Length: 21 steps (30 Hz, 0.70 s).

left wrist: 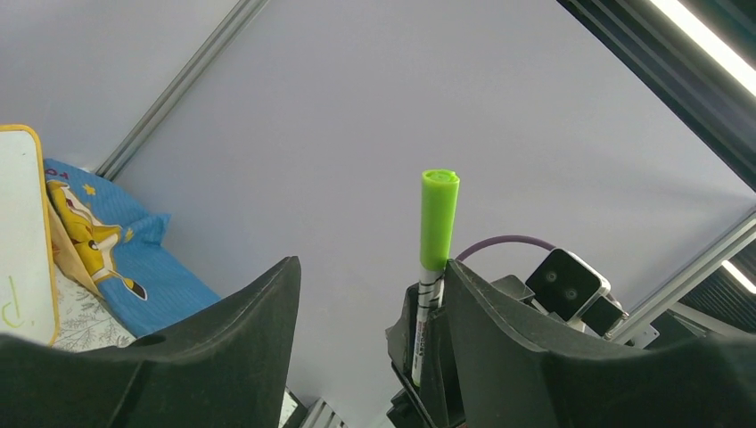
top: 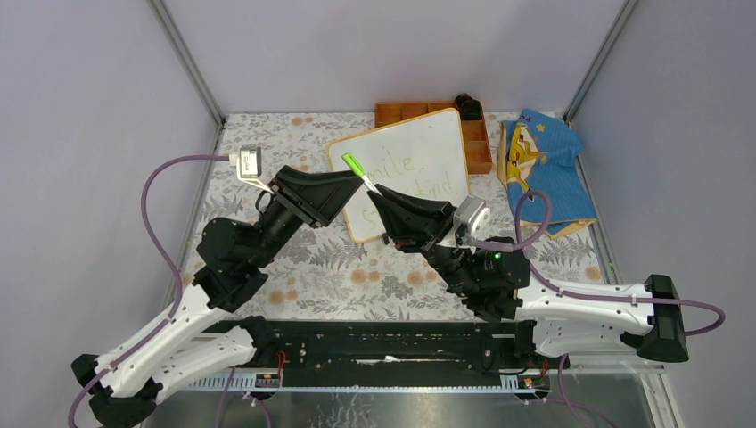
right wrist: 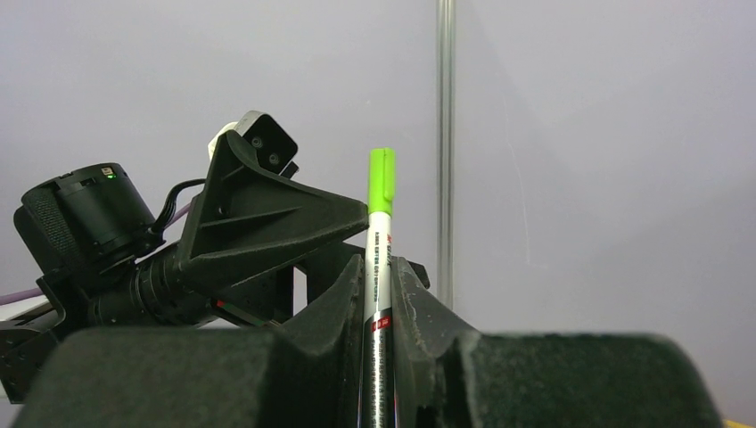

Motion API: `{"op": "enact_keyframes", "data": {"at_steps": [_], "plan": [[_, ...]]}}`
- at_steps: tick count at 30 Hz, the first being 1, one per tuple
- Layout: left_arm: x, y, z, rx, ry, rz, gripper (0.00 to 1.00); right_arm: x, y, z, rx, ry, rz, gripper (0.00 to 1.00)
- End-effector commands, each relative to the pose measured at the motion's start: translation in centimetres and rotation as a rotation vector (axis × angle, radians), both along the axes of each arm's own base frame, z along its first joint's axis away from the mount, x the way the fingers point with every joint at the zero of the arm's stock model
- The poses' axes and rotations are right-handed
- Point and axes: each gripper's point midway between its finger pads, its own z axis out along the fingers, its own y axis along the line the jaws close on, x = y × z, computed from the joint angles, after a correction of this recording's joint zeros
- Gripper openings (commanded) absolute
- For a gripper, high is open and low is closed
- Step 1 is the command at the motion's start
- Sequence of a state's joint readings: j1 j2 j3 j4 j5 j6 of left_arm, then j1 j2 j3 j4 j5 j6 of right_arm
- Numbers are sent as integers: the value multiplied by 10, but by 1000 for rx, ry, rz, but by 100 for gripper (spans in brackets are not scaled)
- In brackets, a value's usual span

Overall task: Write a sentence on the whiteboard
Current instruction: Place the whiteboard marker at the center of the board.

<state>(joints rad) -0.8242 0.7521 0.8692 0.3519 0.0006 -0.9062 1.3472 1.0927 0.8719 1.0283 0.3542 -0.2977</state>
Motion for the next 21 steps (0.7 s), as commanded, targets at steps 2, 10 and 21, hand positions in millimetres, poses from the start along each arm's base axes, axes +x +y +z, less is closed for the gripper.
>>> {"op": "enact_keyframes", "data": {"at_steps": [2,10,21], "plan": [[-8,-1,19,-37,-59,-27,64,-7,-3,9,42,-6,40,0],[-9,-4,18,-37,-64,-43,56,-5,0,5,37,4,36,0],[-5,-1,11,-37,-44,-19,21,-4,4,-5,-7,34,42,0]]}}
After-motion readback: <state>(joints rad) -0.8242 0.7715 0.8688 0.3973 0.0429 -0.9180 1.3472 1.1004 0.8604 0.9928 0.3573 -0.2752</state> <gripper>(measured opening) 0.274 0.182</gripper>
